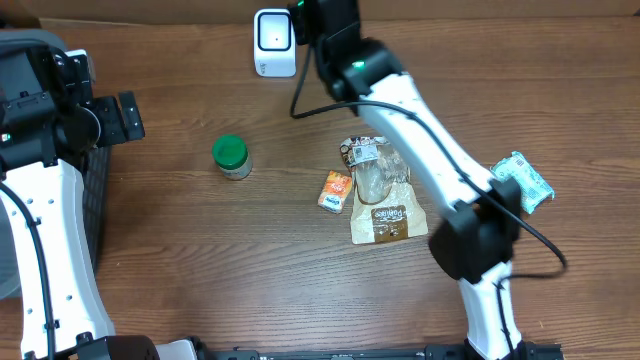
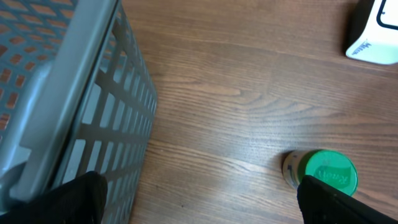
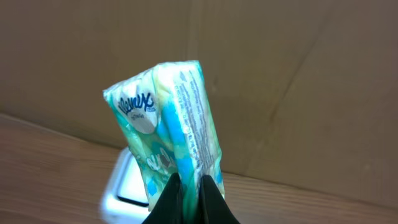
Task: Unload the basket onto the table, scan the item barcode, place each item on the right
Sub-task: 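Carry the tissue pack with the right gripper up to the scanner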
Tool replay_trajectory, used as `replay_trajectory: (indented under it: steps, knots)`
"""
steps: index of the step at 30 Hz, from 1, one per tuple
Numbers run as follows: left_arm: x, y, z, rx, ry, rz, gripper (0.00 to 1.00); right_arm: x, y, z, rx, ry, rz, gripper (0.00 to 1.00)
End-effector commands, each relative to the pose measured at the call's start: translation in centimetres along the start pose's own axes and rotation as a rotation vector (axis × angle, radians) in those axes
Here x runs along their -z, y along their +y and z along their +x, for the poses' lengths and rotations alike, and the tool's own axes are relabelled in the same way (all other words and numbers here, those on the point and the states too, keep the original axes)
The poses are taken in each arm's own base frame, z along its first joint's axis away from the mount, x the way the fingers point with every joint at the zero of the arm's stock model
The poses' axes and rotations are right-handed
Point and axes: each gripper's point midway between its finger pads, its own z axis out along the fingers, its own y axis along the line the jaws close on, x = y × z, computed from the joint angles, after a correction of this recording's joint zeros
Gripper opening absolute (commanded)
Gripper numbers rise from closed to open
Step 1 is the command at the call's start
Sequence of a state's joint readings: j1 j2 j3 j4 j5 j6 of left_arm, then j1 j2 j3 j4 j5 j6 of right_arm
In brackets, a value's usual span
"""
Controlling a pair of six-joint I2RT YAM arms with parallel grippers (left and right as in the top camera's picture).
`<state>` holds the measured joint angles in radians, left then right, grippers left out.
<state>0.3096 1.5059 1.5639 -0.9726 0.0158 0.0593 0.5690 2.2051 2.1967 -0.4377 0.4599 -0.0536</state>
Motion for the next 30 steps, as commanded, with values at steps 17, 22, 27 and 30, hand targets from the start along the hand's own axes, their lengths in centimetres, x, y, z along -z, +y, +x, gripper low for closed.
replay_trajectory:
  steps: [17, 22, 27, 30]
  knots:
    - [0.0, -0.1, -0.2, -0.014, -0.004, 0.009, 0.99, -10.6, 6.2, 9.9, 0.787, -0.092, 0.103, 0.04]
    - [0.0, -0.1, -0.2, -0.014, -0.004, 0.009, 1.0, -10.9, 7.5, 10.7, 0.794, -0.103, 0.066, 0.04]
    - [0.0, -0.1, -0.2, -0.014, -0.004, 0.009, 1.0, -10.6, 8.2, 10.5, 0.793, -0.117, 0.054, 0.04]
    - [0.0, -0.1, -0.2, -0.014, -0.004, 0.009, 1.0, -10.5, 8.5, 10.5, 0.794, -0.118, 0.05, 0.04]
